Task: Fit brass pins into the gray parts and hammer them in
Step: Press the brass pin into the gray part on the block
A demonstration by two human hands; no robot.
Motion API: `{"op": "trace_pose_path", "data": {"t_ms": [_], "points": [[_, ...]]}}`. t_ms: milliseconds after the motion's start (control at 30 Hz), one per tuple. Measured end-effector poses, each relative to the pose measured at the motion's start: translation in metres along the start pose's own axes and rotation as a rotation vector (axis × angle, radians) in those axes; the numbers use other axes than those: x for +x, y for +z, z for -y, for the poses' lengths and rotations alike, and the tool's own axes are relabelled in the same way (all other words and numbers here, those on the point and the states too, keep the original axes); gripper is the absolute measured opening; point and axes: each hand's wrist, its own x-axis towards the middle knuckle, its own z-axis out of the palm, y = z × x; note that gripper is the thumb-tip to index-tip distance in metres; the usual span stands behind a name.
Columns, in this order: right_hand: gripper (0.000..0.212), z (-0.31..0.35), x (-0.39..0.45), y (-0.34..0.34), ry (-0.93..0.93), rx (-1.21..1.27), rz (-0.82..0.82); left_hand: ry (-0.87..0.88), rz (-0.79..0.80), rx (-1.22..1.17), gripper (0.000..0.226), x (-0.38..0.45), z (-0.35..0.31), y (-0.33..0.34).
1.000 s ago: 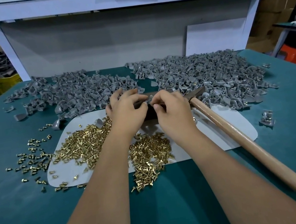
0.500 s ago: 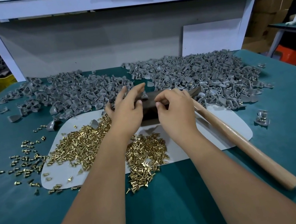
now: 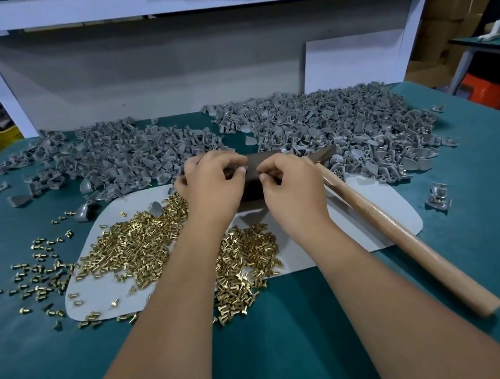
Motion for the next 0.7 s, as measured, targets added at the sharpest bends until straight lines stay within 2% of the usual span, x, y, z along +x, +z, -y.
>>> {"op": "trace_pose_path", "data": {"t_ms": [133,267,433,700], "points": [[0.013,-0.001,0.0,0.0,0.005,0.017,-0.002,-0.038,-0.016,-0.021,0.018,0.001,0.0,0.001],[0.012,0.0,0.0,0.0,0.036,0.122,0.021,-0.013,-0.032,0.032,0.03,0.002,0.003,0.003],[0.016,0.009,0.016,-0.007,0.117,0.252,-0.033,-0.081,0.0,-0.096,0.032,0.003,0.001,0.003],[0.009,0.012,0.045,0.002,0.142,0.299,0.178,-0.095,0.007,-0.155,0.022,0.002,0.0,0.0]]}}
